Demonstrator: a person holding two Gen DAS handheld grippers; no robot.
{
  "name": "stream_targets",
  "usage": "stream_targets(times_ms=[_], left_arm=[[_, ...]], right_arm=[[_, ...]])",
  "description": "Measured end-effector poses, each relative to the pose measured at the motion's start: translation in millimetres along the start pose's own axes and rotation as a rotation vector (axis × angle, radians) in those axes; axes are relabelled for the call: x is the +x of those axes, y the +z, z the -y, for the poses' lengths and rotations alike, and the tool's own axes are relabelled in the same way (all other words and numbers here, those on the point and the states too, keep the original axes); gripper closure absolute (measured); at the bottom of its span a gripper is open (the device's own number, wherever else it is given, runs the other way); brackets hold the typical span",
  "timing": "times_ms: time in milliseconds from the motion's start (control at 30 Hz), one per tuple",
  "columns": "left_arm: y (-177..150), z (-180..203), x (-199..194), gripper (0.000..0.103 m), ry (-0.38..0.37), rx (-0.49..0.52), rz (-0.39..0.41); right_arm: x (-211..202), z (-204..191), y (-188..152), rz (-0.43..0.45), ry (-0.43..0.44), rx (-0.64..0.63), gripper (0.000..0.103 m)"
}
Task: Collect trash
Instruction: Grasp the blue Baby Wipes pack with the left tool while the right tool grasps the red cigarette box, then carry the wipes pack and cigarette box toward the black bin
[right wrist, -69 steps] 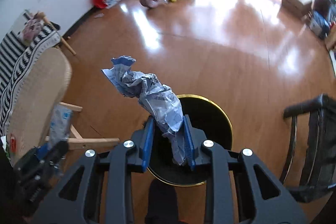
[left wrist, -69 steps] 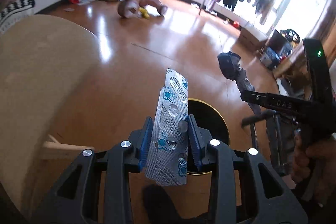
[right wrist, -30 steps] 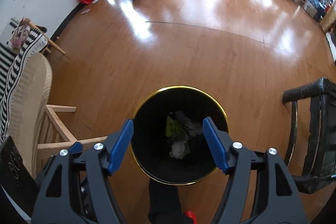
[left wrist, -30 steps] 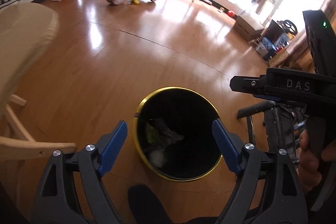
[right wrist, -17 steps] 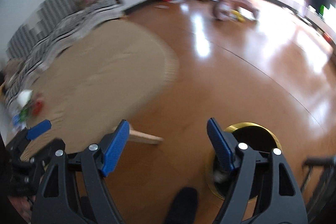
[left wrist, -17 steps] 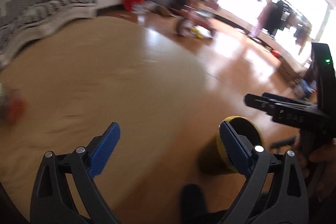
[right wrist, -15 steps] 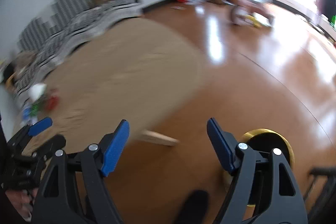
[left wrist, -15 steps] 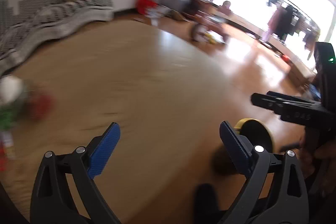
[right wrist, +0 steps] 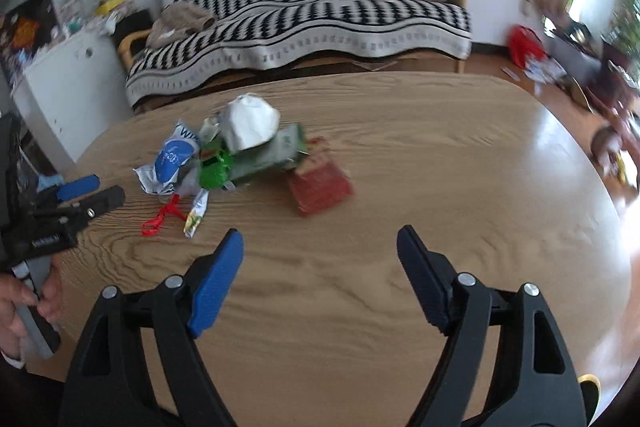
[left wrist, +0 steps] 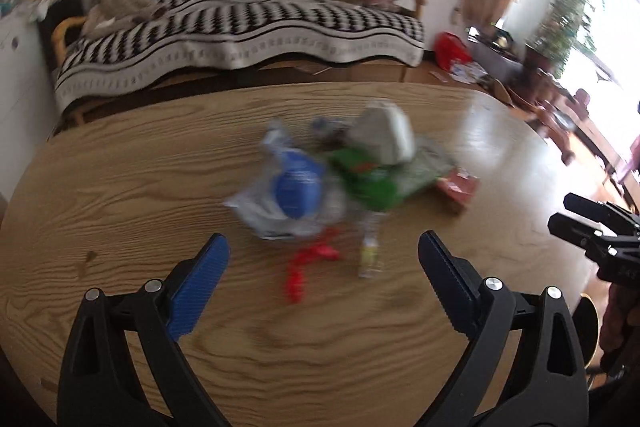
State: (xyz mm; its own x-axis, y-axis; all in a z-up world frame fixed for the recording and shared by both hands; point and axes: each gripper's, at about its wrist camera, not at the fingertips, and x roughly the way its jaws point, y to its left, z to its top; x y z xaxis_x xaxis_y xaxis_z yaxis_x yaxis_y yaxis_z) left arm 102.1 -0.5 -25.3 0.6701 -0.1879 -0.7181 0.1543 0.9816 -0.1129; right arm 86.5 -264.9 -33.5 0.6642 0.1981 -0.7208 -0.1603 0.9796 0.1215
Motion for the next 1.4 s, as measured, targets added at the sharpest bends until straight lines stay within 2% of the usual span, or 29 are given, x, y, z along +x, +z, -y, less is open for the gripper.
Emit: stream_targets(times_ms=[100,200,433,633,733,767,800,833,867,933,1000,1100,1400], left_arm=[[5.4,-14.2,10.9,0.01,-0.012,-0.003,0.005],[11.0,-16.7,25.1,0.01,-0.018,0.016,-0.005],[15.8,-19.7,74.8,0.01,0.037,0.066,-0.053],[22.1,-34.1,100.7,0.01,0.053,0.007,-0.076],[22.9,-38.3,110.0,0.011,0.043,-0.026,-0.082],[22.2,-37.7,110.7,0.011,0.042,-0.026,-0.081],[21.8,-36.7,111.2,0.019,0.038,-0.024,-0.08],[21.4,-34.4,110.9,0.034,0.019,-0.019,-0.084],[21.4,-32.6,110.9,0.035,0.018,-0.013,-0.092],[21.6,-27.5,106.4,0.045,0.034,0.007,-0.094],[21.5,-25.0,100.2,0.05,0.048,0.017,-0.094],[22.0,-26.6,83.7,0.051,0.066,0.01,-0.071],[19.1,-24.2,36.1,0.051,0.039,-0.002,-0.019]], right_arm=[[30.9,-18.1,5.0,-0.022,-0.023,-0.062,0.024],[61.4,-18.1,7.3,-0.063,-0.03,-0.068,0.024],[114.7,-8.6,8.3,-0.129,-0.062,-0.076,0.024],[137.6,-2.7,11.7,-0.137,-0.066,-0.061,0.024],[140.5,-0.2,16.4,-0.128,-0.042,-0.041,0.026],[140.3,-1.0,17.2,-0.124,-0.038,-0.041,0.033],[140.0,-1.8,18.9,-0.122,-0.039,-0.048,0.04],[137.8,-3.5,17.9,-0.124,-0.037,-0.055,0.041],[136.4,-4.0,16.9,-0.13,-0.024,-0.054,0.041],[130.8,-3.5,15.2,-0.13,-0.024,-0.044,0.042],[120.7,-2.7,13.9,-0.121,-0.028,-0.044,0.043],[101.7,2.7,12.8,-0.105,-0.037,-0.038,0.043],[51.3,20.2,-8.5,-0.091,-0.053,-0.01,0.043]])
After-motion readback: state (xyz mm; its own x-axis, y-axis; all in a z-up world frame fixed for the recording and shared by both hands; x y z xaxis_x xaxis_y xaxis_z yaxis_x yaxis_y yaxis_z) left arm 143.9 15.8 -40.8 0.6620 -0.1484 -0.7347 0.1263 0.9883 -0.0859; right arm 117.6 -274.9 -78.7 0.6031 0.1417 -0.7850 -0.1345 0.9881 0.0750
